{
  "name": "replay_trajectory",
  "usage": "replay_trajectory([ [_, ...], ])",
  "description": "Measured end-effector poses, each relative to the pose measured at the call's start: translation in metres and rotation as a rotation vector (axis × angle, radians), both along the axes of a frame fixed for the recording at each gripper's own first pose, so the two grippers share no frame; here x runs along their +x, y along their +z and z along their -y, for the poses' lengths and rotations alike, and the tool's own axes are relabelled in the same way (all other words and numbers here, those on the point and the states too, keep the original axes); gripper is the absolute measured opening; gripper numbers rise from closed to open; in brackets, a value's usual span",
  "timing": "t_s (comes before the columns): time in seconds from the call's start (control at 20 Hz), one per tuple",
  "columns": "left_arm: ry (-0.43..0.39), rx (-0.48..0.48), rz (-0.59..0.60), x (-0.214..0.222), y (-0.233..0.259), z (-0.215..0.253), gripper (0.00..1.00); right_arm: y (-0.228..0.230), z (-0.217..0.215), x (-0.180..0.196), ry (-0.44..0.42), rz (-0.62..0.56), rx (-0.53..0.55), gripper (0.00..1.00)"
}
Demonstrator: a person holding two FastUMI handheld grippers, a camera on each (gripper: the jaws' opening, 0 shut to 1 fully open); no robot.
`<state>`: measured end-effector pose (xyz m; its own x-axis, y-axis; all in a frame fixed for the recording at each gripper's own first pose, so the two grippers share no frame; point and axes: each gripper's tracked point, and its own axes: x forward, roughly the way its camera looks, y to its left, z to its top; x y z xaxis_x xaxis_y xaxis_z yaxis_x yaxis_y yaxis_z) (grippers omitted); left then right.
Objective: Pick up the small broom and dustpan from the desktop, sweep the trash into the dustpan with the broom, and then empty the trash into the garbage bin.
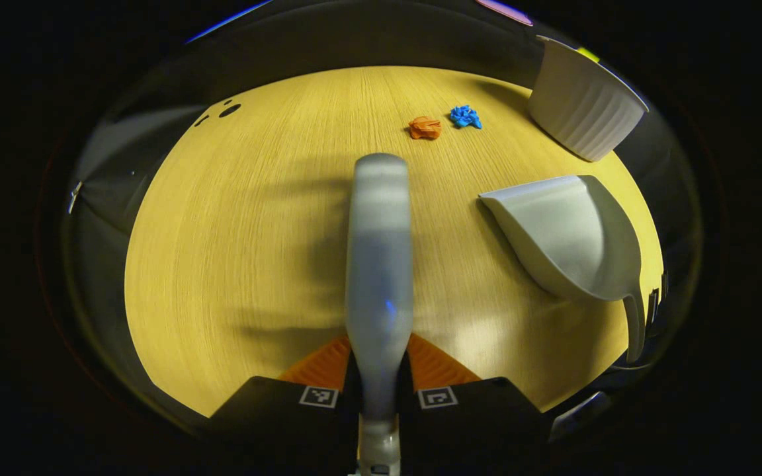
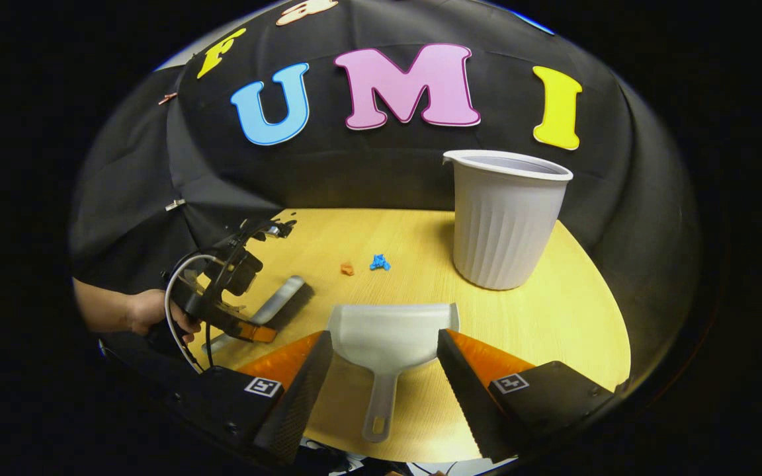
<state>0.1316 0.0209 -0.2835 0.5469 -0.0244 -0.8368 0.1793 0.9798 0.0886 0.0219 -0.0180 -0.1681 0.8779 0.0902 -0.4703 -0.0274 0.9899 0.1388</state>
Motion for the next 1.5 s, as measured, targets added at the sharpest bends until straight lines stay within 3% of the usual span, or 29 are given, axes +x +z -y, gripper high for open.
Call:
replay_trajectory([
  [0.3, 0.037, -0.053, 0.113, -0.001, 0.014, -0.01, 0.25, -0.02, -0.012, -0.009, 0.021, -0.129, 0.005, 1.0],
  [0.45, 0.032, -0.056, 0.162, -0.002, 0.035, -0.016, 0.29, -0.034, -0.016, -0.009, 0.021, -0.176, 0.008, 0.99],
  [0.6, 0.031, -0.065, 0.208, -0.01, 0.059, -0.021, 0.25, -0.063, -0.013, -0.012, -0.011, -0.275, -0.002, 0.99],
  [0.8, 0.068, -0.187, 0.234, -0.019, 0.081, -0.014, 0.22, -0.097, -0.007, -0.02, -0.074, -0.411, -0.012, 1.0],
  [0.9, 0.073, -0.204, 0.245, -0.024, 0.09, -0.02, 0.25, -0.111, -0.006, -0.02, -0.109, -0.462, -0.001, 1.0],
  [1.2, 0.081, -0.253, 0.285, -0.034, 0.104, -0.029, 0.25, -0.157, -0.005, 0.003, -0.161, -0.559, -0.012, 1.0],
  [1.5, 0.087, -0.25, 0.277, -0.037, 0.104, -0.039, 0.26, -0.17, -0.006, 0.017, -0.183, -0.597, -0.018, 0.99],
])
